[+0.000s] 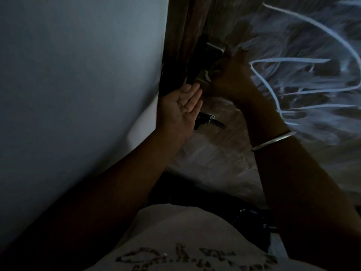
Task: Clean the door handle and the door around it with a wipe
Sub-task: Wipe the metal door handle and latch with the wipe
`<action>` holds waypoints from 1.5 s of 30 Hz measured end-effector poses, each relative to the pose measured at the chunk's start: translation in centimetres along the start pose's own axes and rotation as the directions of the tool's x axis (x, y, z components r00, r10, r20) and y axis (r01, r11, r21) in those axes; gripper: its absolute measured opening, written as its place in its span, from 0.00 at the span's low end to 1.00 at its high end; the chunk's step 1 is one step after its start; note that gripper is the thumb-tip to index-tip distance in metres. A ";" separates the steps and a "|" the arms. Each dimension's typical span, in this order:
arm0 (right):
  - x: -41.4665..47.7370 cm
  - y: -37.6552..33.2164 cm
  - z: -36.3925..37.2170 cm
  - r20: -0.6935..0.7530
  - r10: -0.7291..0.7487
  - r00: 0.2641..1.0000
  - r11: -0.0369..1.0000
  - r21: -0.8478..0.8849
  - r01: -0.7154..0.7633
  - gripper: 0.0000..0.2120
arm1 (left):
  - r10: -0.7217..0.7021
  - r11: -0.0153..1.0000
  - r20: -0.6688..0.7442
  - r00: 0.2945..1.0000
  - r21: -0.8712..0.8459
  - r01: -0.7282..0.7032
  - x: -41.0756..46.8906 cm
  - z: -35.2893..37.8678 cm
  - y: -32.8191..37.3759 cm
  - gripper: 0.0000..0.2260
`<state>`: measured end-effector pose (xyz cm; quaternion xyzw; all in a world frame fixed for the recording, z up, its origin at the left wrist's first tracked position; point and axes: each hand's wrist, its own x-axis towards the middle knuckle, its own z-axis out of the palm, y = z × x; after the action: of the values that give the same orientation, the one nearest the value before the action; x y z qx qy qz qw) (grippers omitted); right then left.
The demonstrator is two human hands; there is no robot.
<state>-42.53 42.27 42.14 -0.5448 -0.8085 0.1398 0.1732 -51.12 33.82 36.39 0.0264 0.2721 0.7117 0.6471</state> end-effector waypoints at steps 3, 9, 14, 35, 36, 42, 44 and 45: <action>-0.3 -0.2 0.4 0.002 -0.033 0.999 0.998 -0.048 0.033 0.14 | 0.009 1.000 -0.002 1.000 0.017 -0.009 -0.1 -0.1 0.1 0.10; -0.8 -0.3 0.0 0.034 -0.054 0.998 0.998 0.015 0.054 0.14 | 0.014 0.999 0.046 0.999 0.028 -0.015 -0.1 -0.4 0.4 0.11; -0.4 -0.6 -0.7 0.065 0.072 0.995 0.969 0.233 -0.085 0.12 | 0.025 0.999 0.057 0.998 0.041 -0.027 0.1 -0.7 0.0 0.10; -1.0 0.3 -0.2 0.020 -0.223 0.975 0.963 -0.153 0.224 0.18 | 0.248 0.689 0.111 0.962 0.678 -0.255 2.2 -1.0 0.1 0.16; -1.3 1.2 -0.6 0.004 -0.217 0.976 0.970 -0.111 0.216 0.14 | 0.250 0.659 0.124 0.960 0.704 -0.263 2.1 -1.0 0.1 0.17; -1.2 3.3 -1.4 0.016 -0.159 0.987 0.984 -0.080 0.159 0.11 | 0.086 0.496 0.359 0.930 0.794 -0.352 1.4 -1.0 0.9 0.31; -0.2 1.9 -0.7 0.065 -0.208 0.976 0.964 -0.153 0.216 0.17 | 0.038 0.426 0.384 0.923 0.829 -0.362 1.2 -0.9 0.8 0.33; 0.0 1.1 -0.3 0.074 -0.223 0.972 0.960 -0.154 0.232 0.18 | 0.033 0.405 0.382 0.924 0.840 -0.362 1.3 -0.8 0.8 0.34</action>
<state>-41.50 42.73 41.93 -0.4564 -0.8789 0.0683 0.1206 -52.32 34.70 35.64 0.5085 0.4997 0.5150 0.4759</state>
